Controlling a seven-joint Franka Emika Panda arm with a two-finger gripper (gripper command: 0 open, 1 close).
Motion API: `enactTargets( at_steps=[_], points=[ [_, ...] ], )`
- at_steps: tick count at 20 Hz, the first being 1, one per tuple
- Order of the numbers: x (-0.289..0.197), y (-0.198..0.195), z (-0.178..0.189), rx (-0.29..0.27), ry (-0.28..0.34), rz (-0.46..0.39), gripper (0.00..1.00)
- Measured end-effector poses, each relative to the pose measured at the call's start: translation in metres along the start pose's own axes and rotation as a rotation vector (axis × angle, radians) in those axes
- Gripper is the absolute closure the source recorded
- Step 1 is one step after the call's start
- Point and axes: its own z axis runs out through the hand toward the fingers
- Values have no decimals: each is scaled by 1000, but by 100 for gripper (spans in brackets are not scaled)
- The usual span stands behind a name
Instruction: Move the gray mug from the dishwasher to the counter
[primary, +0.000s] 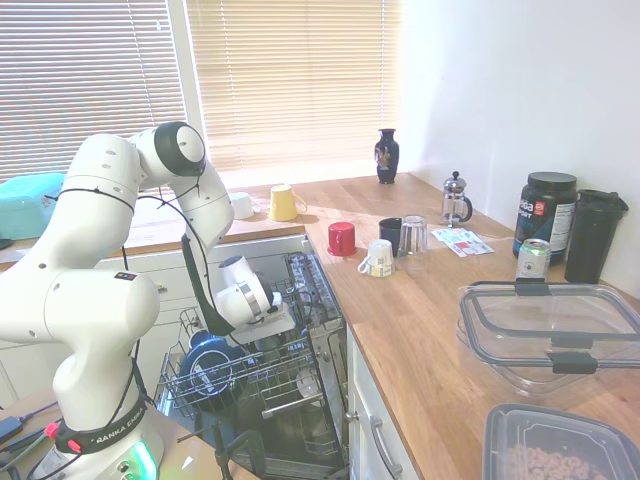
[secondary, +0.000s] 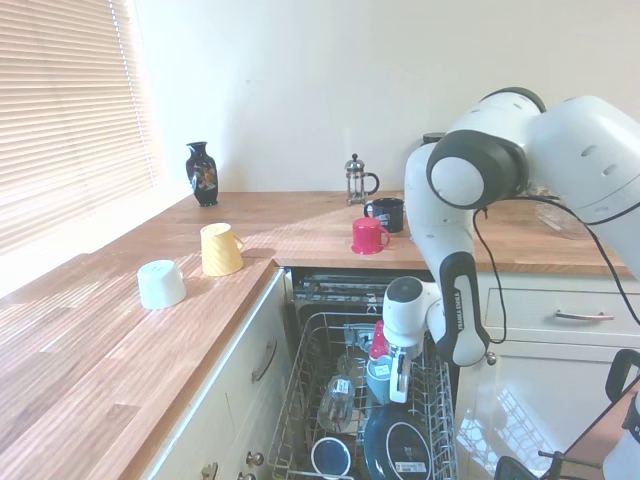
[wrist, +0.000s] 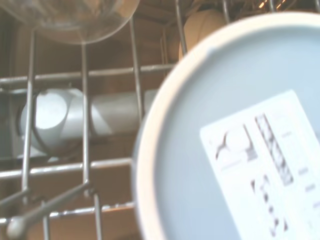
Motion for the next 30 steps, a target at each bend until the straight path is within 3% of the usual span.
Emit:
enactTargets(
  at_steps=[13, 21, 30],
  points=[
    [6, 3, 3, -24, -5, 12, 100],
    [3, -3, -3, -35, -46, 38, 100],
    [4, -3, -67, 0, -26, 91, 100]
  ],
)
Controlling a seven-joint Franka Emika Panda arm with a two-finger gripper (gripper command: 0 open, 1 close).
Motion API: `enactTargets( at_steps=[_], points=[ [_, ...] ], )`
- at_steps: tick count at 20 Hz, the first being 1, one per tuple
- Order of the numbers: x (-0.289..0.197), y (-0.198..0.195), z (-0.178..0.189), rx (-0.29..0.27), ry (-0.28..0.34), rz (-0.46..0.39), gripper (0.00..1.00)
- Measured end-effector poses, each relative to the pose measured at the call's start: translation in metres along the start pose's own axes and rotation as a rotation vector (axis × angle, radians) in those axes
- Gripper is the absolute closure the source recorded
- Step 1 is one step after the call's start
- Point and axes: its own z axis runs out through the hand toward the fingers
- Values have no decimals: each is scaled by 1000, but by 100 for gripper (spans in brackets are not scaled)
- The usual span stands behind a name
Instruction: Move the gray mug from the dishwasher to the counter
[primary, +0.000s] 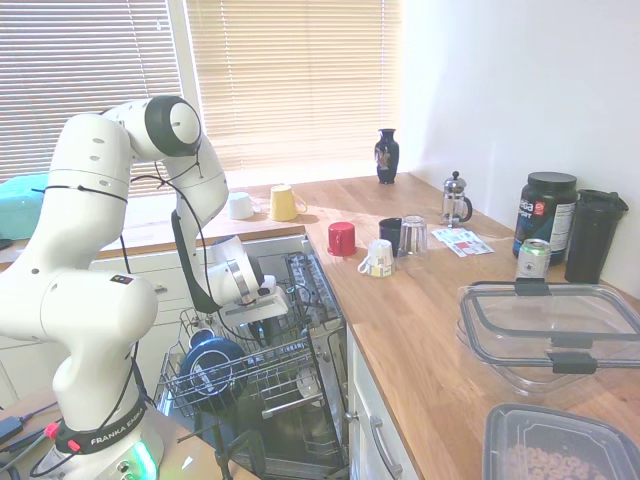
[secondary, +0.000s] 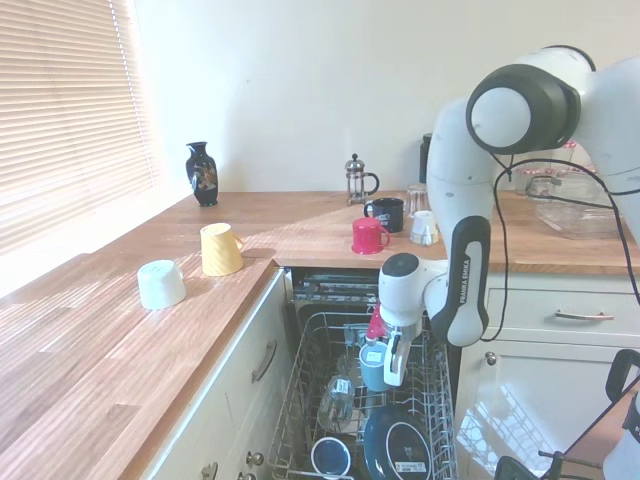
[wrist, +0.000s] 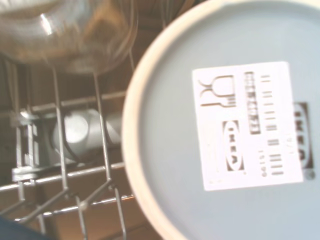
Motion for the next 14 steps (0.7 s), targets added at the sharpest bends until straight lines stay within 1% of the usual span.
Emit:
enactTargets(
  at_steps=[3, 6, 10, 14],
  points=[
    [0, -3, -23, 11, 12, 22, 100],
    [-2, -12, -51, 34, 25, 38, 100],
    [-15, -24, -94, 85, 36, 70, 100],
    [-18, -25, -136, 128, 53, 126, 100]
  ],
)
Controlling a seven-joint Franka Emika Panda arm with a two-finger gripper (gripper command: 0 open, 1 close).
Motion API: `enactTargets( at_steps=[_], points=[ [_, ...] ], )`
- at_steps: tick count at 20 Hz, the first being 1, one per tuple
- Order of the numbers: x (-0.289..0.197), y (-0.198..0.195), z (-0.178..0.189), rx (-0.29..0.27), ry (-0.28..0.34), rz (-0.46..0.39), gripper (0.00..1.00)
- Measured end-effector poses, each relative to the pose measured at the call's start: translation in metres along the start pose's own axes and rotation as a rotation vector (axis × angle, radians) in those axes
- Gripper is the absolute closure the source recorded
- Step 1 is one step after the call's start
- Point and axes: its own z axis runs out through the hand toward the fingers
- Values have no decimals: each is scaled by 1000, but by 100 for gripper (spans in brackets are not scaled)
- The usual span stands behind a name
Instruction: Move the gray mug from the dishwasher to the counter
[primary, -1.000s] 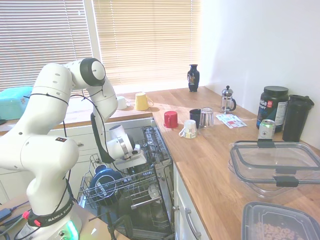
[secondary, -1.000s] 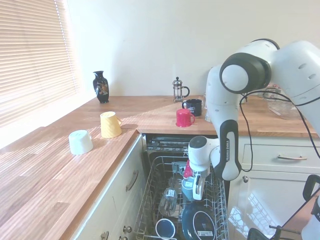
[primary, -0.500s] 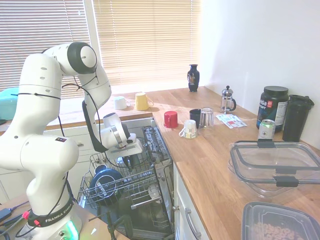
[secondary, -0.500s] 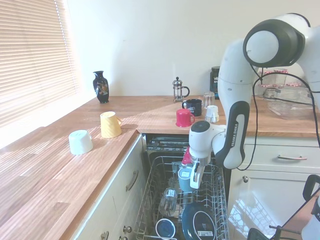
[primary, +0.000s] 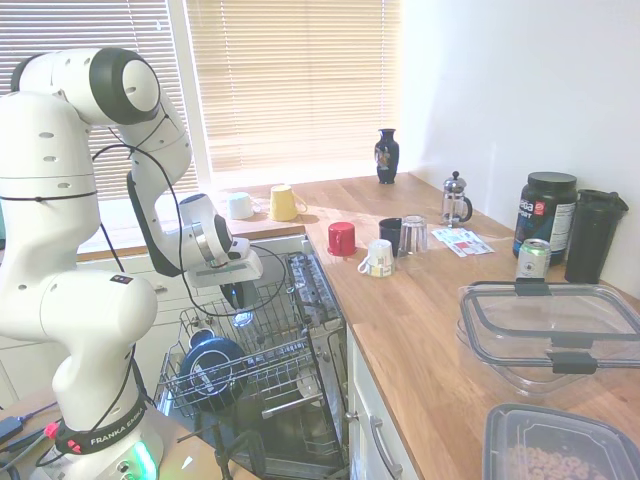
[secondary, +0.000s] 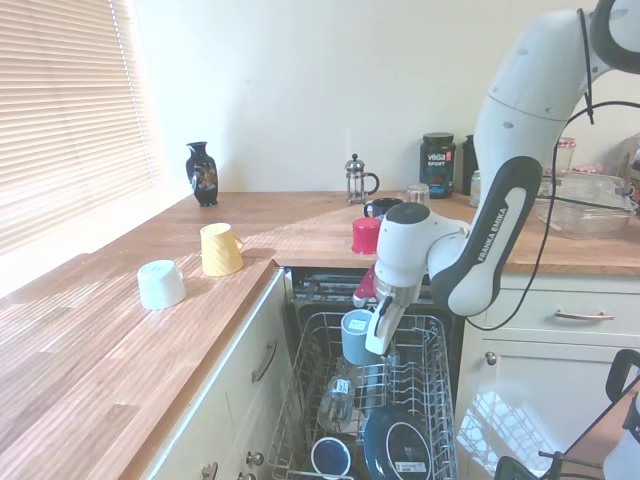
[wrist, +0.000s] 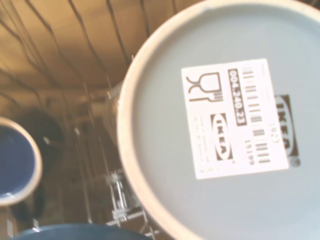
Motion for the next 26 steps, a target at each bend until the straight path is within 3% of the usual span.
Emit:
enactTargets(
  at_steps=[8, 13, 21, 26],
  points=[
    [42, 12, -83, 65, 49, 110, 100],
    [93, 44, -123, 89, 74, 208, 100],
    [162, 129, -149, 52, 81, 370, 100],
    [179, 165, -141, 27, 70, 428, 100]
  ],
)
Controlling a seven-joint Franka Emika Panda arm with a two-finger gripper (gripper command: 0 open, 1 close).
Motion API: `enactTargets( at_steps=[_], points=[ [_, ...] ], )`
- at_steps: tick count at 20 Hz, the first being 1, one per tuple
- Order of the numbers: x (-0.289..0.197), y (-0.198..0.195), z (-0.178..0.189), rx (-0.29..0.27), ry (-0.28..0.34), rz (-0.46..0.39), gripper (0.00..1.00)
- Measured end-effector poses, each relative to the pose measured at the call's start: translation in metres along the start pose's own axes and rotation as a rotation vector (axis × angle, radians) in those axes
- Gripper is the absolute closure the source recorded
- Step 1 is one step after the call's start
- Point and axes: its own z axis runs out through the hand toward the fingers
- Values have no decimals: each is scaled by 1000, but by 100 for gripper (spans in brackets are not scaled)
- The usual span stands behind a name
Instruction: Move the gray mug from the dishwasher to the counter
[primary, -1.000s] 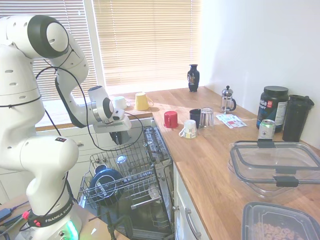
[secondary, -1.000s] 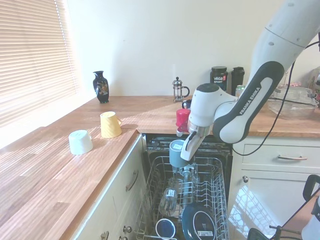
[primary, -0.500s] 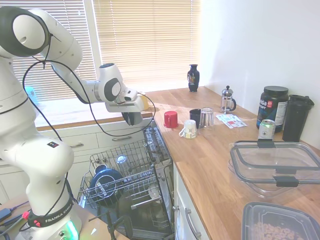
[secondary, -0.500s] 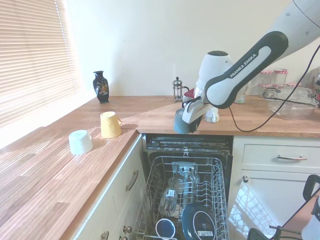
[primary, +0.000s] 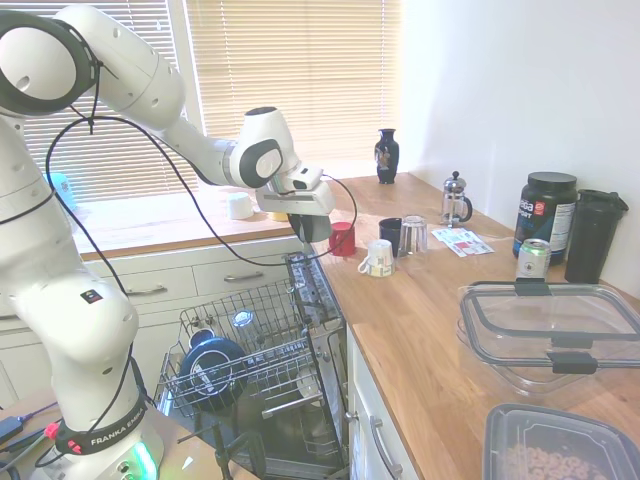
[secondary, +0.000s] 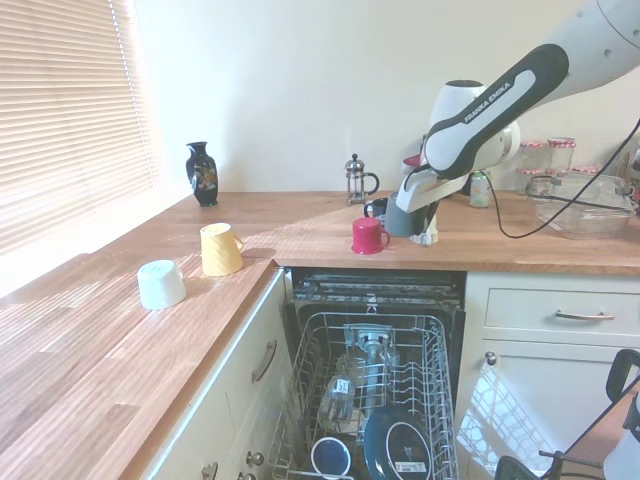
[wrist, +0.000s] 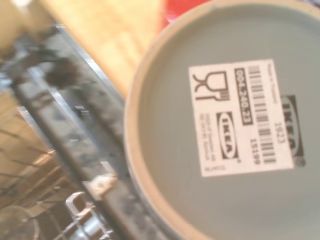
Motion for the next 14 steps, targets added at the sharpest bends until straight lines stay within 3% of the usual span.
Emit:
enactTargets(
  at_steps=[8, 14],
  points=[
    [30, 12, 69, -54, -43, 49, 100],
    [58, 0, 82, -64, -38, 58, 100]
  ],
)
